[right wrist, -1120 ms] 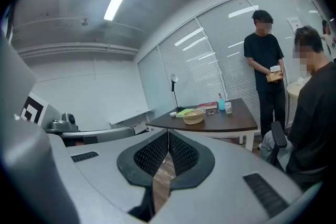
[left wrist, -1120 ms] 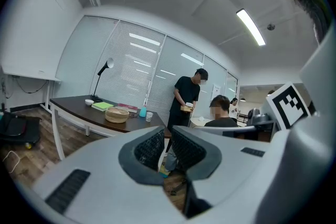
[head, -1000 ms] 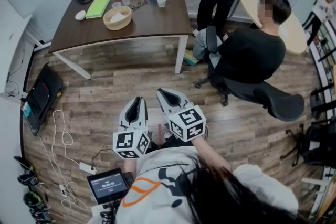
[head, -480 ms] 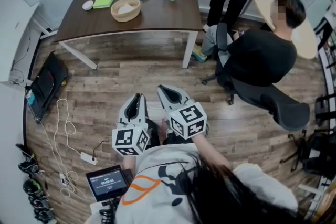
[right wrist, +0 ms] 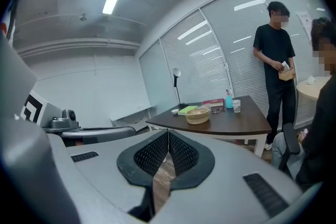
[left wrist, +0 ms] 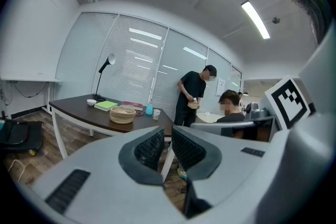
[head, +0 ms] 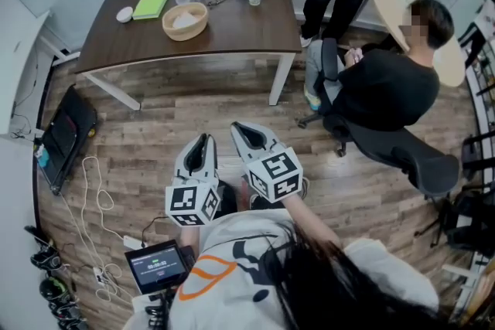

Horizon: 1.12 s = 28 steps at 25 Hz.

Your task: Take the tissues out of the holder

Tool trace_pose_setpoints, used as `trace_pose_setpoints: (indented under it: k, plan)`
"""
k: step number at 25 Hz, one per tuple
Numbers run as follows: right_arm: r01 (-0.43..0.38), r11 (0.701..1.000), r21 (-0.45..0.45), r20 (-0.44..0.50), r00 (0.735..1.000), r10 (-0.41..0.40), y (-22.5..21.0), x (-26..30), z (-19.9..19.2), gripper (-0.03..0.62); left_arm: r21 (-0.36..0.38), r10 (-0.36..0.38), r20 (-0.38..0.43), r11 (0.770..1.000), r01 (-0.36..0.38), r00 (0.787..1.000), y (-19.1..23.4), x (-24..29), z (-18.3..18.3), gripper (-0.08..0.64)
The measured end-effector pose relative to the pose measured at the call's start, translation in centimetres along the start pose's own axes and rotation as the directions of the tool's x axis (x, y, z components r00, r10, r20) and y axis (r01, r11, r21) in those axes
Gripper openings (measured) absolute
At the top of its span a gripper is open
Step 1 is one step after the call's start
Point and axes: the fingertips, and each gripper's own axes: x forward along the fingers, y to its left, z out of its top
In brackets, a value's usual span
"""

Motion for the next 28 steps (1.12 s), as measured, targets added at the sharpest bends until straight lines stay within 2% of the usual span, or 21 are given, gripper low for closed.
trace_pose_setpoints:
  k: [8,18,28]
  plan:
    - [0.031,1.0,0.004,-0.014,0.999,-0.031,1.4,6.7,1.5,0.011,-0.016,-0.014,0.003,1.0,0.014,1.0,7.0,2.1,2.5,0.044]
    - [0.056,0.998,0.014,-0.02,0.998,-0.055,5.3,14.2,2.4,0.011,-0.034,-0.036,0.031,0.999,0.037,0.999,15.8,2.8,5.2,0.044]
    - [0.102,0.994,0.042,-0.033,0.994,-0.101,7.1,18.2,2.6,0.012,-0.068,-0.074,0.009,0.995,0.075,0.997,20.9,3.2,5.5,0.044]
